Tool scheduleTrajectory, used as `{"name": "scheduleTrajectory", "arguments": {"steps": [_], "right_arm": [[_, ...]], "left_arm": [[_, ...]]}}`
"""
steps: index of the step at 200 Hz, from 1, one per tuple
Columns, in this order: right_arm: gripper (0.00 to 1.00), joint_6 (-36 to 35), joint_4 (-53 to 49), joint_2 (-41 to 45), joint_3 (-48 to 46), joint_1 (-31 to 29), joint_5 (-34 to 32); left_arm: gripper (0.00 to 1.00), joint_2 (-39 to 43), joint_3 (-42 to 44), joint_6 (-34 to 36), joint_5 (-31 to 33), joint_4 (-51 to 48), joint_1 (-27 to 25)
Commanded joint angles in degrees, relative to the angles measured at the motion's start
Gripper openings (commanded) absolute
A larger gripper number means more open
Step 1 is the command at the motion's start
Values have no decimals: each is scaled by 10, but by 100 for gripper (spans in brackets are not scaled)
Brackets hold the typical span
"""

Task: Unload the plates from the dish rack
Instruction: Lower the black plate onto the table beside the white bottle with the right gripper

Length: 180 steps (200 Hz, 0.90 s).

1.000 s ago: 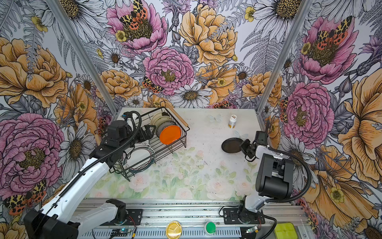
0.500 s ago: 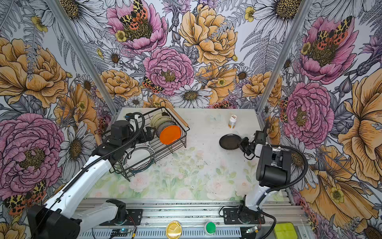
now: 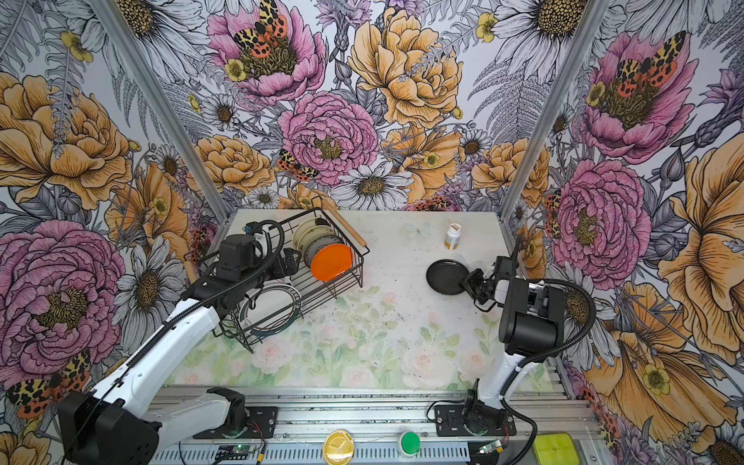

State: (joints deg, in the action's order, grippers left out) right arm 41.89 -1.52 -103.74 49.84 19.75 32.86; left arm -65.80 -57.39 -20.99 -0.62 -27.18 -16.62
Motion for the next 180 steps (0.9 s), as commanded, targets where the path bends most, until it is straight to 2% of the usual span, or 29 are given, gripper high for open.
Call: {"name": "scheduleTrajectory", "arguments": {"steps": [1, 26, 48, 83, 95, 110, 114, 118, 133, 138, 146, 149, 151, 180], "right_arm": [[34, -1, -3, -22, 15, 1, -15], [46, -1, -15, -23, 16, 0, -21], [53, -4, -47, -16, 19, 1, -43], [58, -8, -109, 10, 20, 2, -106], [64, -11, -130, 29, 17, 2, -131], [66, -15, -163, 57, 18, 2, -150], [74, -16, -171, 65, 18, 2, -158], [76, -17, -179, 73, 18, 2, -164], [77, -20, -205, 102, 18, 2, -193], [83, -23, -213, 111, 19, 2, -205], [86, -29, -222, 128, 19, 1, -219], [96, -32, -225, 134, 20, 1, -222], [99, -34, -226, 137, 20, 1, -223], [99, -62, -244, 195, 31, -1, -220]], "left_arm": [[99, -3, -23, 4, 14, -16, 6], [99, -17, -32, -3, 12, -25, 5], [99, -7, -21, -33, 54, -16, 3], [99, -3, -21, -31, 25, -18, 5], [99, -7, -25, -28, 18, -24, 5], [99, -20, -36, -19, 2, -39, 4], [99, -23, -38, -17, -1, -41, 3], [99, -26, -40, -13, -4, -43, 2], [99, -37, -45, 7, -4, -46, -11], [99, -39, -47, 15, 0, -48, -18], [99, -44, -51, 30, 7, -50, -31], [99, -47, -53, 35, 11, -51, -36], [99, -48, -55, 38, 13, -53, -39], [99, -82, -84, 87, 42, -73, -78]]}}
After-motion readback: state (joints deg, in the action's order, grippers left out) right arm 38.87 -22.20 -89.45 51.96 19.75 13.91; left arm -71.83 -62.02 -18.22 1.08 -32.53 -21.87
